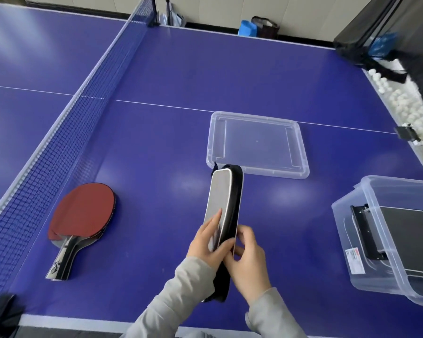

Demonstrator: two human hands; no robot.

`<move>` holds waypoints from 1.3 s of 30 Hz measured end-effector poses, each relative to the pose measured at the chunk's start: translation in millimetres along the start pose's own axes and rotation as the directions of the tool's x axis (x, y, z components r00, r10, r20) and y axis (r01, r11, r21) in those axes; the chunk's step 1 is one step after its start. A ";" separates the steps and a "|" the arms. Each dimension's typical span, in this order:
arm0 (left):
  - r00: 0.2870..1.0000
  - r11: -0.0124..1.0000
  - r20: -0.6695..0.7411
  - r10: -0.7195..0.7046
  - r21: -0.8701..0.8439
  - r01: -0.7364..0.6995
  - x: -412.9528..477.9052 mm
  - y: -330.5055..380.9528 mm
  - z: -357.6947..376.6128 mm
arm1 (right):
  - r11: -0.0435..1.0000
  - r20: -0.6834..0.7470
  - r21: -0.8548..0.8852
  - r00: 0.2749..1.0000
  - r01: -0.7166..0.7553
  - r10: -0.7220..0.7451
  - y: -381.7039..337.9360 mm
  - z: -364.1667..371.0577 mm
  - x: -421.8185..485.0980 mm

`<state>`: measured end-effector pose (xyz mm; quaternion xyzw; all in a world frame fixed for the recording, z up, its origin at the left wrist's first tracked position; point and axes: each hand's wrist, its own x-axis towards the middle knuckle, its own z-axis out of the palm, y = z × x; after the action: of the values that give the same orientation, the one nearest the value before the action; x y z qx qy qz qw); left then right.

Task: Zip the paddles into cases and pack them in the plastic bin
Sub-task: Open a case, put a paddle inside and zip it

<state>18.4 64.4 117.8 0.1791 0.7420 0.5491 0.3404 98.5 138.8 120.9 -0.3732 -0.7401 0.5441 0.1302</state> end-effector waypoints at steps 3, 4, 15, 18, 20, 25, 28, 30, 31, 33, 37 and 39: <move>0.994 0.999 -0.112 -0.003 0.040 0.007 -0.3 -9.5 -21.2 | 0.994 -0.050 -0.107 0.999 -0.012 0.007 6.1 -6.9 3.8; 0.983 0.998 -0.181 -0.021 0.061 0.033 0.7 -16.3 -33.8 | 0.991 -0.078 -0.132 0.997 -0.034 0.024 9.7 -12.9 6.8; 0.852 0.923 -0.403 -0.334 0.044 0.382 12.3 -139.1 -151.2 | 0.861 -0.003 -0.087 0.865 -0.501 0.502 113.7 -76.1 45.1; 0.837 0.901 -0.444 -0.322 0.127 0.414 25.7 -148.2 -138.5 | 0.813 -0.065 -0.167 0.829 -0.558 0.556 140.1 -59.6 47.5; 0.841 0.889 -0.455 -0.292 0.195 0.414 29.3 -150.3 -128.8 | 0.782 -0.149 -0.225 0.814 -0.581 0.561 147.5 -50.2 45.3; 0.866 0.657 -0.474 -0.160 0.603 0.452 21.6 -156.3 -117.5 | 0.772 -0.188 -0.480 0.909 -0.416 0.373 153.5 -40.5 35.6; 0.846 0.579 -0.532 -0.041 0.677 0.454 12.4 -154.3 -123.9 | 0.656 -0.144 -0.697 0.953 -0.289 0.267 153.7 -42.9 30.0; 0.774 0.618 -0.630 0.069 0.636 0.462 5.5 -154.2 -140.1 | 0.583 -0.091 -0.780 0.963 -0.226 0.252 155.9 -45.7 24.0; 0.717 0.639 -0.689 0.103 0.599 0.483 2.1 -155.4 -152.2 | 0.567 -0.068 -0.798 0.964 -0.207 0.256 157.4 -47.1 20.5; 0.602 0.665 -0.795 0.077 0.491 0.563 -3.9 -159.5 -180.9 | 0.554 -0.028 -0.813 0.962 -0.180 0.271 160.2 -49.7 15.0; 0.506 0.580 -0.844 -0.179 0.325 0.747 -4.4 -168.4 -234.2 | 0.540 0.009 -0.828 0.958 -0.153 0.286 162.3 -51.1 9.7; 0.552 0.524 -0.787 -0.277 0.358 0.773 0.1 -178.6 -250.9 | 0.558 0.013 -0.815 0.958 -0.156 0.287 162.1 -50.9 10.1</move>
<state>-138.4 -168.8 -8.1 -0.1635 0.9697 0.1222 0.1340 188.7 202.9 -8.6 -0.4411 -0.8598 0.1870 -0.1765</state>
